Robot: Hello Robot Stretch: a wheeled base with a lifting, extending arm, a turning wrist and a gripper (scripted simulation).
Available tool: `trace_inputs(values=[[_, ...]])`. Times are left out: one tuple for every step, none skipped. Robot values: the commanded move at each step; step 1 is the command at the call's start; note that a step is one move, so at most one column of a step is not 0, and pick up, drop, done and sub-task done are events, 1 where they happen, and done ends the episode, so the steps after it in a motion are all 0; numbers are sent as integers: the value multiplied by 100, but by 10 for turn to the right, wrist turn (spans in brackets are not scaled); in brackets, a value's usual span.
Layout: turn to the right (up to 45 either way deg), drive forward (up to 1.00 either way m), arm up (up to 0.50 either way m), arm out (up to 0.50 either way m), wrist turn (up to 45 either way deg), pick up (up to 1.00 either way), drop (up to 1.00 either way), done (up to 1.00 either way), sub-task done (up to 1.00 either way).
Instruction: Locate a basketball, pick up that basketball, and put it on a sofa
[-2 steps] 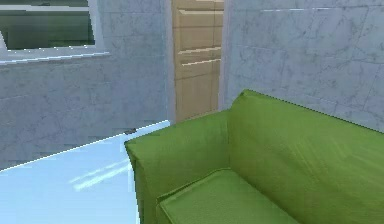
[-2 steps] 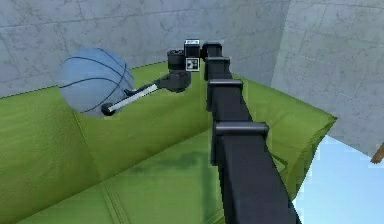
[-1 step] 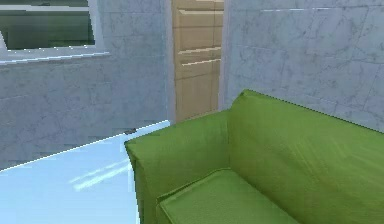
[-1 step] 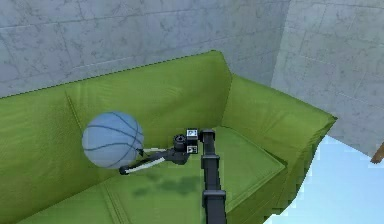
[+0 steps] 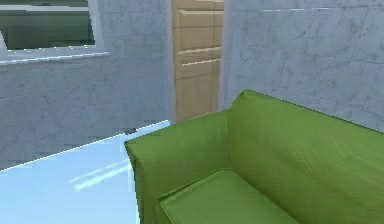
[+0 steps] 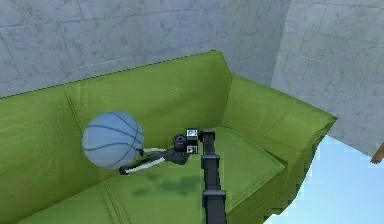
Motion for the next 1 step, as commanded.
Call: trace_inputs(values=[[0,0,0,0,0,0,100,0,0]])
